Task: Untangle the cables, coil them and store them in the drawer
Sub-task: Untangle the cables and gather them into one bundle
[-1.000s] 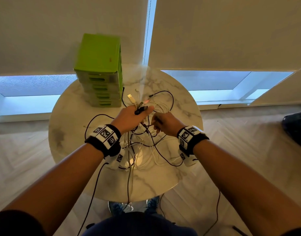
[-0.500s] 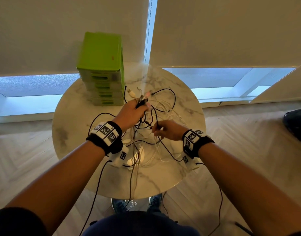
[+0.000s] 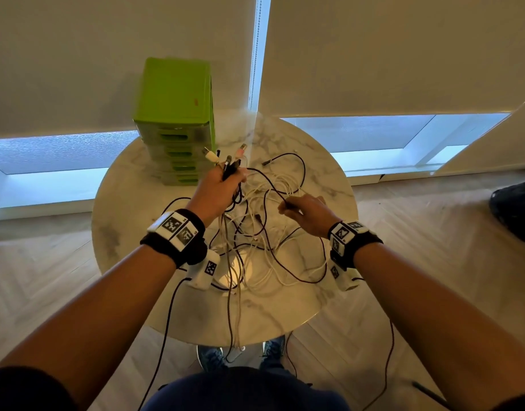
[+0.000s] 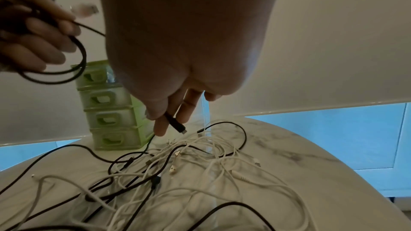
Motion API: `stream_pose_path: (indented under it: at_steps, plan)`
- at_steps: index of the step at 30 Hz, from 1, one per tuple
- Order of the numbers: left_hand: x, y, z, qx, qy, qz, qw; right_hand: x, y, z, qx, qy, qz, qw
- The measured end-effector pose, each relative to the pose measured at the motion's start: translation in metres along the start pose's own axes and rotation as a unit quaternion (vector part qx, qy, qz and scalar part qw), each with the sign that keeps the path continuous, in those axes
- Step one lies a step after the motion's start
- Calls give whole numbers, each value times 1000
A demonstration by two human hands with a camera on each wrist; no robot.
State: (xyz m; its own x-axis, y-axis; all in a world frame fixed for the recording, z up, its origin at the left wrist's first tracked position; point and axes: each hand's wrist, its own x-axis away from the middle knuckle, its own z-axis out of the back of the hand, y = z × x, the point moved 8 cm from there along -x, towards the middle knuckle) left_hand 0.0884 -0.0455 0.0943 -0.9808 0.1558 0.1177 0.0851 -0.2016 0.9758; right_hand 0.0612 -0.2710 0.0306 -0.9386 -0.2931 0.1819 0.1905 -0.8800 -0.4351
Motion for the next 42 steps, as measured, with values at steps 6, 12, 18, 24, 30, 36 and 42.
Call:
stream_pose_path:
  at_steps: [6,12,18,24,30,36,42]
  plan:
    - [0,-8,-33,-111,-75,-9,991,37,-11,22,-117,-32,-47,991]
    - [11,4,-105,-95,-126,-26,987,89,8,48,-120,45,-132,983]
    - [16,5,-151,-76,-154,-31,985,178,74,-10,-139,-162,-324,922]
    - [41,-3,-217,-98,-263,-48,959,209,74,-37,-96,-158,-257,949]
    - [45,6,-246,-163,-267,-73,947,182,38,-3,-241,-48,-155,957]
    - [36,8,-251,-169,-245,-55,953,186,73,21,-110,35,-136,984]
    - [31,11,-254,-133,-204,-32,969,222,156,19,123,-113,-333,928]
